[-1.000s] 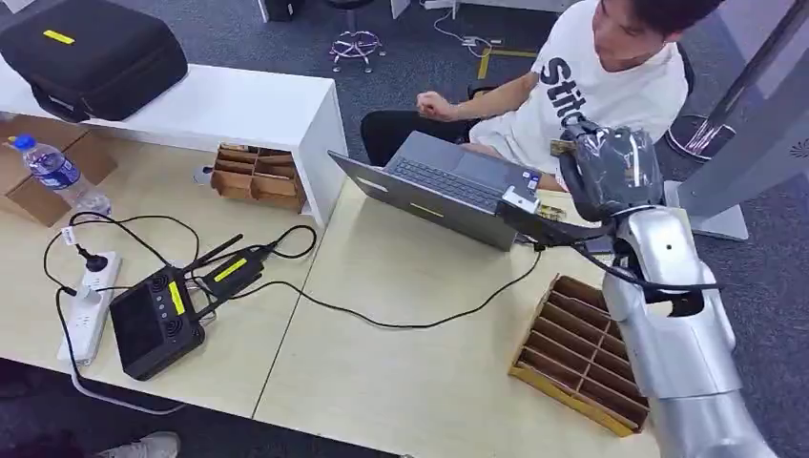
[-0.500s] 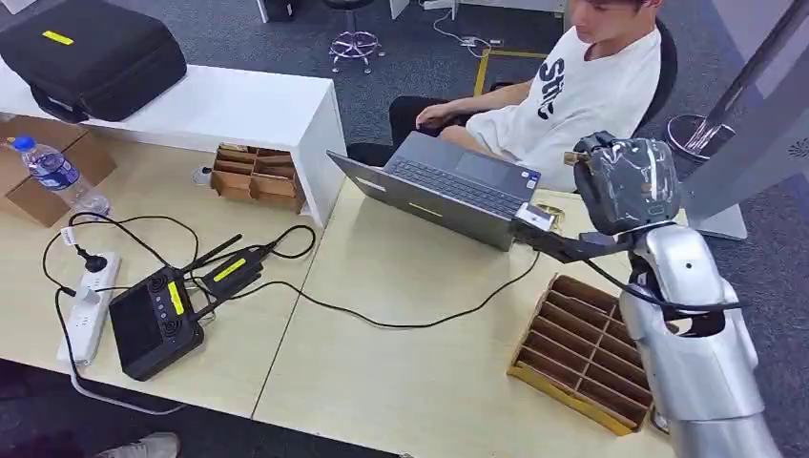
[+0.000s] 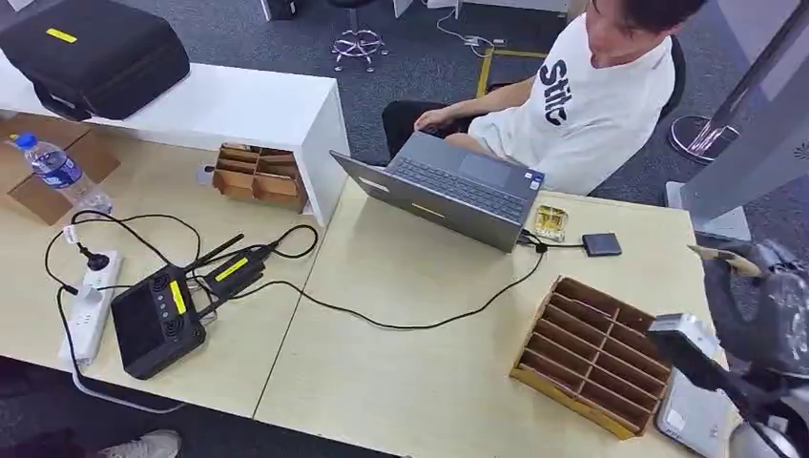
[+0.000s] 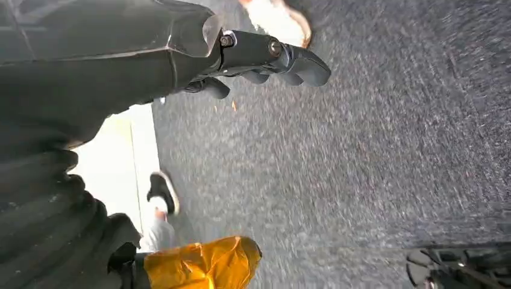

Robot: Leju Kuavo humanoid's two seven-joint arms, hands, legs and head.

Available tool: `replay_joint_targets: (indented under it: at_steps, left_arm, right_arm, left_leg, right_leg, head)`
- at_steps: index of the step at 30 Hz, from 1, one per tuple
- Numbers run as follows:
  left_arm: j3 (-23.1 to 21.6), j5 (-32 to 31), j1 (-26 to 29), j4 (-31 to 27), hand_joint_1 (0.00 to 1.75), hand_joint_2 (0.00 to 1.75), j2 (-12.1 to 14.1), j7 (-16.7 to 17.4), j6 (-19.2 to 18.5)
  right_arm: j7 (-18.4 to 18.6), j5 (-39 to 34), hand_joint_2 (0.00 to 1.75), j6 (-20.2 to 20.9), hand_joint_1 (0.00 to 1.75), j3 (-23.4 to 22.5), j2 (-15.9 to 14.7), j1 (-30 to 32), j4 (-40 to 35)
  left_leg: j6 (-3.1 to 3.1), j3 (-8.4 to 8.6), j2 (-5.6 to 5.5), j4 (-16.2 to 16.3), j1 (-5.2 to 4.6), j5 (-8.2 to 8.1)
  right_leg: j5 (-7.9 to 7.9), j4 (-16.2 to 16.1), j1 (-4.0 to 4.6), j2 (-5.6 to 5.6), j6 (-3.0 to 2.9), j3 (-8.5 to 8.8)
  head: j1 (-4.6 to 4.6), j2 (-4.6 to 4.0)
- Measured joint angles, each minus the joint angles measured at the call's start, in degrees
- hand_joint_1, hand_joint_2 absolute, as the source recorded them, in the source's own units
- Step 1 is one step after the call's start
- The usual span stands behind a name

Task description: Pass the card to the sensor for recognition and then transmit it.

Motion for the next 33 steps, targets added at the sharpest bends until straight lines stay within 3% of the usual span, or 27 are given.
replay_joint_targets:
  at_steps: [2,6,11,14,19,33]
  left_arm:
    - [0.8,0.0,0.1,0.0,0.0,1.75,-0.1,0.0,0.0]
    - [2.0,0.4,0.1,0.0,0.0,1.75,-0.5,0.0,0.0]
    - [3.0,0.6,0.1,-0.1,0.0,1.75,-0.8,0.0,0.0]
    - [3.5,0.5,0.0,-0.1,0.0,1.75,-0.9,0.1,0.1]
    - [4.1,-0.3,-0.2,-0.1,0.0,1.75,-0.9,0.3,0.1]
    - [4.1,-1.6,-0.6,-0.1,0.0,1.75,-0.9,0.5,0.1]
  right_arm:
    - [-3.1,-1.1,1.75,0.1,1.75,-5.9,1.3,3.9,-0.6]
    - [-4.2,-1.7,1.75,0.5,1.75,-13.6,3.9,9.0,-1.0]
    - [-4.8,-0.8,1.75,2.3,1.75,-18.5,6.8,12.2,-1.0]
    - [-3.4,2.7,1.75,3.6,1.75,-19.3,7.8,12.5,-0.9]
    - [-0.1,9.3,1.75,5.4,1.75,-18.0,8.5,12.4,1.1]
    - [4.3,15.0,1.75,6.3,1.75,-4.6,9.0,10.8,10.1]
  left_leg:
    - [-0.01,0.01,0.08,0.0,0.0,-0.04]
    - [-0.01,0.07,0.15,0.0,0.0,-0.04]
    - [-0.01,0.11,0.25,0.0,0.01,-0.03]
    - [-0.01,0.14,0.34,0.0,0.01,-0.03]
    - [-0.01,0.13,0.34,0.0,0.01,-0.03]
    - [-0.04,0.16,0.34,0.0,0.02,-0.01]
  right_leg:
    - [-0.01,0.0,0.0,0.07,-0.01,-0.01]
    - [-0.01,0.0,0.01,0.13,-0.02,-0.01]
    - [-0.01,0.0,0.01,0.24,-0.03,0.0]
    - [0.0,0.0,0.01,0.3,-0.03,0.0]
    - [0.0,0.0,0.01,0.32,-0.03,0.04]
    - [0.0,0.1,0.02,0.32,-0.04,0.03]
  head:
    - [-0.02,0.0]
    - [0.0,0.0]
    - [-0.04,0.0]
    - [-0.02,0.0]
    - [-0.02,0.0]
    - [-0.02,0.0]
